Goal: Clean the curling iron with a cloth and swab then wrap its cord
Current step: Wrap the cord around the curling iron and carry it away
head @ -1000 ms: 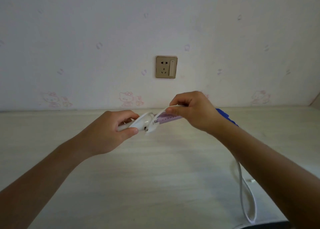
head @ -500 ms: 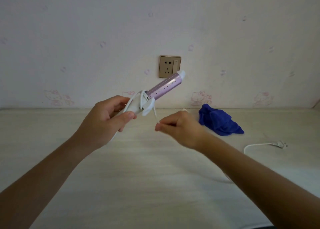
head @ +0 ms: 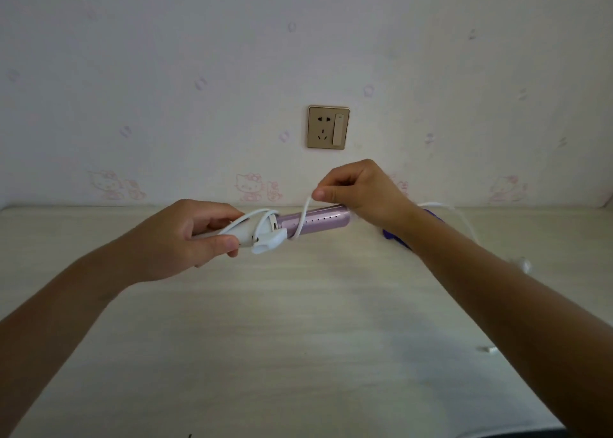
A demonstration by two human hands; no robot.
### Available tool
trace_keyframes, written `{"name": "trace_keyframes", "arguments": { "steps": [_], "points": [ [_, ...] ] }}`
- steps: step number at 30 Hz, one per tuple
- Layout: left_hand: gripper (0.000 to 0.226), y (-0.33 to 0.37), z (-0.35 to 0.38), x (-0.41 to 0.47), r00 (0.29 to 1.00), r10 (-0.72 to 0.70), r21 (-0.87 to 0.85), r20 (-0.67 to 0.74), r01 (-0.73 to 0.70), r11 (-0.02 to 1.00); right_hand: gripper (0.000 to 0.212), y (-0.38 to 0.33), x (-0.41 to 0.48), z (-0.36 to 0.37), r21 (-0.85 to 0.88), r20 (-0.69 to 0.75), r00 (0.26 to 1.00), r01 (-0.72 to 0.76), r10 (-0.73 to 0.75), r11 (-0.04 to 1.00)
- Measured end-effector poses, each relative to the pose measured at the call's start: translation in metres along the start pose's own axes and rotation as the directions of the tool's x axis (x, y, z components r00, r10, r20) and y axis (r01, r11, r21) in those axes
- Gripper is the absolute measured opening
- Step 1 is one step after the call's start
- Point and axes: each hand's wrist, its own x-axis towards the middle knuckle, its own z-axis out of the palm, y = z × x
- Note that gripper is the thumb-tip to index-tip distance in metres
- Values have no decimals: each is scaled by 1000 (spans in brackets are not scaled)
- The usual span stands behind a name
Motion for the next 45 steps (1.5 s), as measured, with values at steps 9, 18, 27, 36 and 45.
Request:
{"name": "trace_keyframes", "arguments": {
  "steps": [9,18,27,36,45],
  "points": [
    [30,-2,15,-4,981,72,-222,-178,-111,969,31,37,-18,29,44,-66,975,-208,211,977],
    [15,-6,11,11,962,-2,193,-272,57,980,20,3,-32,35,-211,0,997,70,-71,975],
    [20,-4,-6,-5,997,-55,-27,49,56,998,11,5,-2,-7,-107,-22,998,-64,62,992],
    [17,-7,13,-7,983,-49,-417,-178,-30,908,17,10,-26,39,-92,22,995,-95,98,991],
    [20,-8,18,-1,917,60,253,-395,46,966,21,-22,-34,42,-362,164,983,141,-86,922]
  ]
}}
